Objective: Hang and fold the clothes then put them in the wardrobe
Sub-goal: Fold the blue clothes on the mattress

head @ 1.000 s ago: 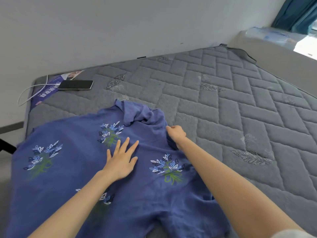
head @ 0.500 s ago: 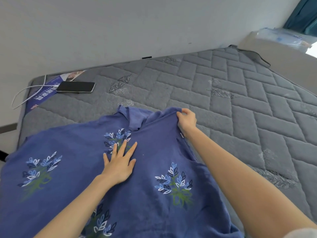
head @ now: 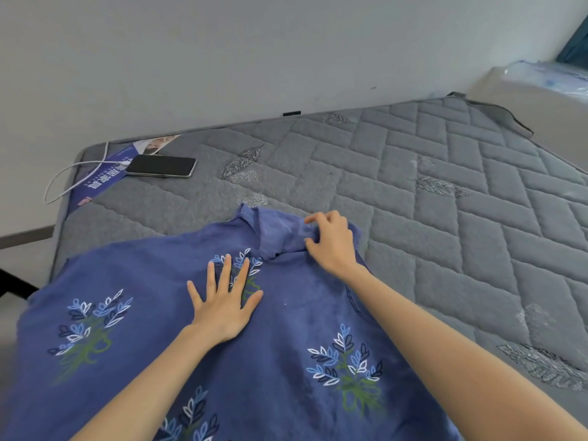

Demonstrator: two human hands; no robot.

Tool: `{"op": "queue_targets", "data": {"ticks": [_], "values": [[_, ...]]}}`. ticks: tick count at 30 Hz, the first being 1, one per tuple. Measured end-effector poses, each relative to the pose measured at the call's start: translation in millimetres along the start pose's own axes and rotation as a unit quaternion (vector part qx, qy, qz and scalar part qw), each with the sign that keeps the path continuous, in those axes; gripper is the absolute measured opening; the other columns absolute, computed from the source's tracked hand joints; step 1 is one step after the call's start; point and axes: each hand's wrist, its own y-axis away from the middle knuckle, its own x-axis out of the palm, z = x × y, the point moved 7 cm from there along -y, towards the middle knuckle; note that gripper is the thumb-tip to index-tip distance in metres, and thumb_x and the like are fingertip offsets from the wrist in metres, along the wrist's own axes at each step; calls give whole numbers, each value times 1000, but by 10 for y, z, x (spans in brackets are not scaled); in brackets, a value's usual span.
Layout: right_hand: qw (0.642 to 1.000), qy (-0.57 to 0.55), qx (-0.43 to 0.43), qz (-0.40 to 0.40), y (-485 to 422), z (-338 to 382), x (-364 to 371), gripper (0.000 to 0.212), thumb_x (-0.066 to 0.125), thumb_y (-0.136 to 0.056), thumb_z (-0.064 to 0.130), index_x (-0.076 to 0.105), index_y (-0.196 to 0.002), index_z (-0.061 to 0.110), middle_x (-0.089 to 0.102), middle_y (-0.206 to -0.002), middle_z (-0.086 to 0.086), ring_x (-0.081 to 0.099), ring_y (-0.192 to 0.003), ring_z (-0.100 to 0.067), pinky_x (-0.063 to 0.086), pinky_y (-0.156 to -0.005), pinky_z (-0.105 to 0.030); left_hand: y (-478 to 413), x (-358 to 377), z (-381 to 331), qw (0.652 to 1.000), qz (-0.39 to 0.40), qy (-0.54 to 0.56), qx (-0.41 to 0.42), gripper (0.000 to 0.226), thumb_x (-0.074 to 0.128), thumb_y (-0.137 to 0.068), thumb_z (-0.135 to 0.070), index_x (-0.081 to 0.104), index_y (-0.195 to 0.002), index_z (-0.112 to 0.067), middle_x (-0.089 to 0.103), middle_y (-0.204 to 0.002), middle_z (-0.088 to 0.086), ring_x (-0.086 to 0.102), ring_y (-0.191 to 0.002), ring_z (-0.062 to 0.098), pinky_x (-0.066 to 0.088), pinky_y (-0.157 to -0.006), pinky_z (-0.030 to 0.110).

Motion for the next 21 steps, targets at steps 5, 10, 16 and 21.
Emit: {"op": "queue_targets", "data": {"ticks": [5, 10, 16, 21], "values": [[976, 125, -134, 120, -135, 375, 366, 49, 61, -84, 29, 52, -132, 32, 41, -134, -4, 46, -115, -27, 36, -87, -36, -95, -4, 167, 1000, 22, -8, -20, 63, 12, -95, -61, -25, -142, -41, -36, -150, -7, -32, -139, 25, -14, -108, 61], [1000, -15, -13, 11, -462, 359, 201, 19, 51, -89, 17, 69, -94, 16, 68, -99, -9, 62, -93, -32, 45, -75, -34, -183, 76, 246, 998, 53, -4, -24, 65, 11, -91, -68, -33, -133, -47, -46, -142, -11, -38, -135, 25, -18, -105, 62], [917, -335, 206, -69, -990, 29, -23, 26, 49, -88, 8, 55, -64, 17, 63, -59, -1, 68, -64, -19, 56, -83, -40, -360, -19, 209, 997, 36, 46, -41, 76, 20, -83, -78, -40, -121, -53, -47, -141, -10, -37, -134, 37, -13, -102, 70], [911, -339, 214, -96, -1184, -8, -48, 15, 52, -91, 11, 66, -90, 16, 68, -89, -6, 64, -66, -13, 59, -67, -29, -487, -120, 222, 996, 15, 73, -42, 91, 36, -77, -80, -37, -125, -55, -43, -146, -4, -35, -134, 42, -12, -100, 71]]}}
